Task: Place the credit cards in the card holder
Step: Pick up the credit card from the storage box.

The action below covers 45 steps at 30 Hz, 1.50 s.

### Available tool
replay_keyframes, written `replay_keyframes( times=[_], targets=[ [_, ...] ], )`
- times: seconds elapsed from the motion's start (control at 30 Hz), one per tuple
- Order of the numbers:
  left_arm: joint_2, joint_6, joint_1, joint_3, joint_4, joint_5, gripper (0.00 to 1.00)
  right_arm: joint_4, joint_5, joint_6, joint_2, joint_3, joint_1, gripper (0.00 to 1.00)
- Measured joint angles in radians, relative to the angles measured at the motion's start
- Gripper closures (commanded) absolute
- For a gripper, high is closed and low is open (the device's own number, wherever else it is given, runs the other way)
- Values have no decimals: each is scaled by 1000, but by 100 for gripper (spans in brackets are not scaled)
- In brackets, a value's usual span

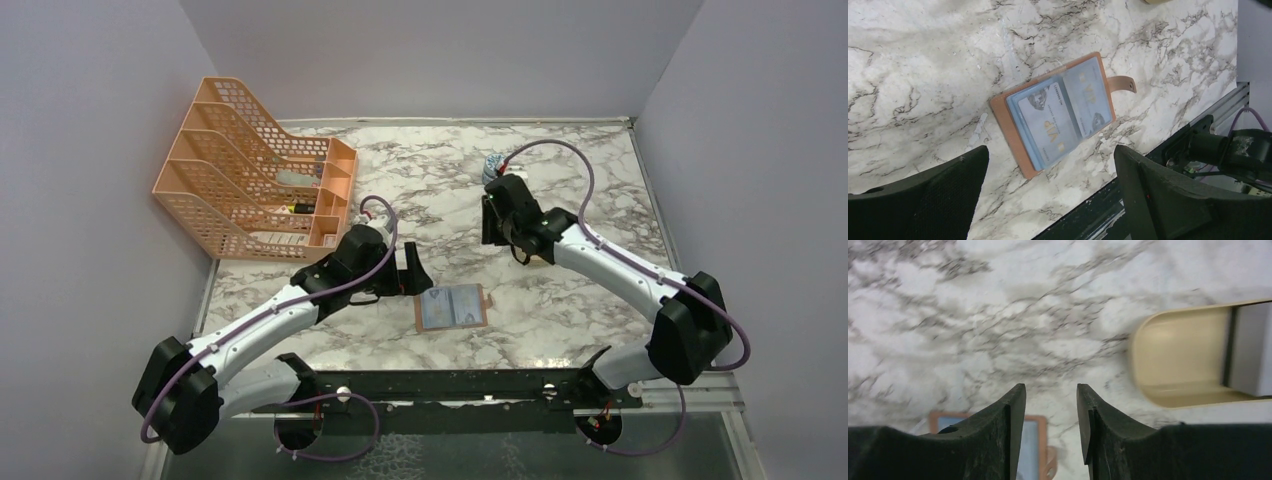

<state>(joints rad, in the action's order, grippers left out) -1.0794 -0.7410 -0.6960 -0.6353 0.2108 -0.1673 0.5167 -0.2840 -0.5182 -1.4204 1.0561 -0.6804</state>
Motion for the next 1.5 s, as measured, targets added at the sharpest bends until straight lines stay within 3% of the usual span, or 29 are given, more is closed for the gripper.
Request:
replay_keyframes(
  times=[0.27, 0.53, 0.83, 1.5],
  targets=[
    [35, 84, 0, -33, 117, 2, 1, 124, -281, 106, -128, 141, 95, 57],
    [68, 150, 0, -49, 174, 12, 1, 194, -436, 166, -236, 170, 200, 57],
    [89, 161, 0, -49, 183, 21, 1, 202, -488, 208, -302, 169, 275, 55],
    [109, 162, 0, -49, 187, 27, 1, 203, -552, 217, -408, 169, 309, 58]
  ],
)
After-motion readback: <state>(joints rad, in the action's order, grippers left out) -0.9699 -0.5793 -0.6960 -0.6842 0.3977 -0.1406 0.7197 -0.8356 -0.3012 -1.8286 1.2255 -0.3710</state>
